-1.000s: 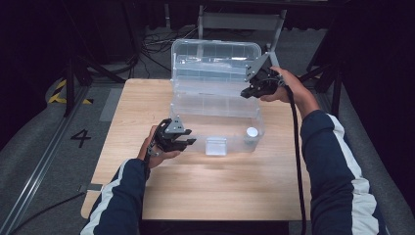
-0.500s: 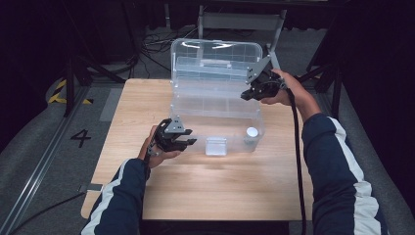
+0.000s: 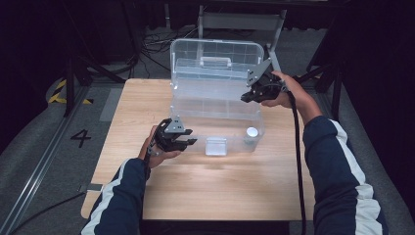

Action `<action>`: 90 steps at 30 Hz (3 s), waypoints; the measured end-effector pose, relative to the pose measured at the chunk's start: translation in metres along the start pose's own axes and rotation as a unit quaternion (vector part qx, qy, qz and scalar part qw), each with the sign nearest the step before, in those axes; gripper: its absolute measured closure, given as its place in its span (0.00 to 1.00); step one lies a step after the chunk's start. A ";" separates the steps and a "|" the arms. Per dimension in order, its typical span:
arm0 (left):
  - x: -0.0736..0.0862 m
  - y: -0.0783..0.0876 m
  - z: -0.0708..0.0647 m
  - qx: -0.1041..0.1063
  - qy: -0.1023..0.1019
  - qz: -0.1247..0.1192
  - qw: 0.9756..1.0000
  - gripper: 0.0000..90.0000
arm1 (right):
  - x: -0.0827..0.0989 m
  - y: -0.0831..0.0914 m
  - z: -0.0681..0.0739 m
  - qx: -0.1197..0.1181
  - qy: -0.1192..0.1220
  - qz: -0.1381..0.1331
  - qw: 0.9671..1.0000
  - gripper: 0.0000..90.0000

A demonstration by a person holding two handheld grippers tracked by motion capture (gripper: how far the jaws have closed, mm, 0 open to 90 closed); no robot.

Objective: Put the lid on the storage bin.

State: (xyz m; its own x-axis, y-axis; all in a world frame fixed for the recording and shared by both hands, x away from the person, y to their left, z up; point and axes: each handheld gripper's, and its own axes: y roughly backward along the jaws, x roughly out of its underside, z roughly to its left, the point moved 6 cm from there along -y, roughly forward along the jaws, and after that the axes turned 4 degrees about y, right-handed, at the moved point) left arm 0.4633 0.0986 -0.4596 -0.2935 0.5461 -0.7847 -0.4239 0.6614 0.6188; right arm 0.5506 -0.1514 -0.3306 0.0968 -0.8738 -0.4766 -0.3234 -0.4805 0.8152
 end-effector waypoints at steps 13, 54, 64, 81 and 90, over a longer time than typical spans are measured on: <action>0.000 0.000 0.000 -0.001 -0.002 -0.002 1.000 0.66 | 0.001 0.000 0.006 0.002 0.000 -0.001 1.000 0.97; 0.000 0.000 -0.001 -0.009 -0.012 -0.003 1.000 0.65 | 0.004 0.000 0.022 -0.002 0.009 -0.008 1.000 0.96; 0.001 0.000 -0.001 -0.008 -0.014 -0.003 1.000 0.64 | 0.005 0.000 0.024 -0.004 0.006 -0.010 1.000 0.96; 0.000 -0.001 -0.001 -0.012 -0.014 -0.003 1.000 0.64 | 0.006 0.000 0.027 -0.003 0.007 -0.015 1.000 0.96; 0.000 0.001 -0.002 -0.015 -0.014 -0.005 1.000 0.65 | 0.007 -0.001 0.027 -0.002 0.007 -0.019 1.000 0.96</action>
State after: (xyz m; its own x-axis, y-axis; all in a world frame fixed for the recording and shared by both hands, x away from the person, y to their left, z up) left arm 0.4613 0.0983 -0.4589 -0.2643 0.5544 -0.7892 -0.4522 0.6515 0.6091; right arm 0.5256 -0.1549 -0.3433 0.1225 -0.8558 -0.5026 -0.3159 -0.5136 0.7977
